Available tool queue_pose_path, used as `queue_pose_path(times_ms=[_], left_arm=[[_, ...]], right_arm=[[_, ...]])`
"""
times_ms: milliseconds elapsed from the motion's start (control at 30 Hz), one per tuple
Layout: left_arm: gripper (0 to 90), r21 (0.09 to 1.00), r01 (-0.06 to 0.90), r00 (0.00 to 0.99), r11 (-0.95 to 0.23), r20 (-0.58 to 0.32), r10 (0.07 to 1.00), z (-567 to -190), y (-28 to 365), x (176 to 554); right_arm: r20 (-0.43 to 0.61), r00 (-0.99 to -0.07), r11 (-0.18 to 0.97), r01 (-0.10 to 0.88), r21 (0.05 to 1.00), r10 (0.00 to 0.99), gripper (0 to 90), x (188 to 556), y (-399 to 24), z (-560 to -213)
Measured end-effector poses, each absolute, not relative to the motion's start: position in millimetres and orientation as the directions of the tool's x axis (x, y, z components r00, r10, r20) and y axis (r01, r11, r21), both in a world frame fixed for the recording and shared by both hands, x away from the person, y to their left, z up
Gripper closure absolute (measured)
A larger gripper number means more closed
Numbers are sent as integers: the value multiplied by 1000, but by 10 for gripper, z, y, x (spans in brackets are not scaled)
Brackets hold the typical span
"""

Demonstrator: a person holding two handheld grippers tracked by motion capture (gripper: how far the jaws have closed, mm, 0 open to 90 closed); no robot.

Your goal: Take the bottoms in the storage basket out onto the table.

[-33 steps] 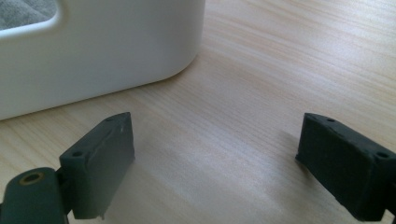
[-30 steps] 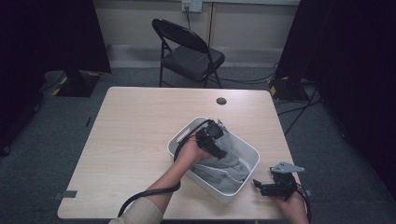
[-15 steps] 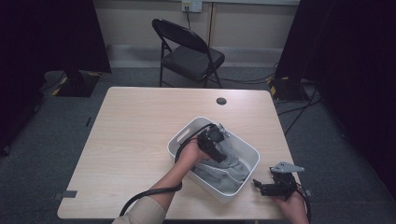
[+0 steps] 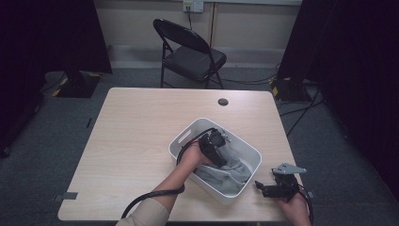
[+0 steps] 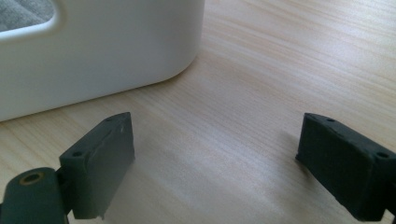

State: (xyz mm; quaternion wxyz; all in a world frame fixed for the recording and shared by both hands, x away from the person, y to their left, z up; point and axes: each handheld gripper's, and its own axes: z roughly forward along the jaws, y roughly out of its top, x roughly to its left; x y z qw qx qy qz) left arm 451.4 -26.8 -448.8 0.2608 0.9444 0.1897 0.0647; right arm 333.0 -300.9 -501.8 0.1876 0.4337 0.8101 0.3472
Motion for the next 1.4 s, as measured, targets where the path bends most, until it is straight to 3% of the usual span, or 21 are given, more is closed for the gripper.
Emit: queue_pose_path(times_ms=[433, 833, 1033, 1267, 1400], left_arm=[[204, 495, 361, 912, -790, -13, 409, -4625, -288, 4516], [336, 466, 392, 902, -794, -24, 431, -4646, -308, 4507], [588, 423, 407, 897, -810, -17, 442, -4601, -349, 4489], [681, 425, 419, 887, -802, -4, 461, -4592, -359, 4481], [696, 440, 464, 867, -769, -48, 496, -4579, -325, 4511]], right_arm=[[-3, -553, 383, 572, 725, 833, 102, 3330, -3009, -5018], [-3, -555, 384, 572, 725, 832, 102, 3331, -3010, -5018], [-3, -555, 384, 572, 725, 832, 102, 3331, -3010, -5018], [-3, -556, 384, 572, 725, 831, 102, 3332, -3010, -5018], [-3, -556, 384, 572, 725, 831, 103, 3333, -3010, -5017]])
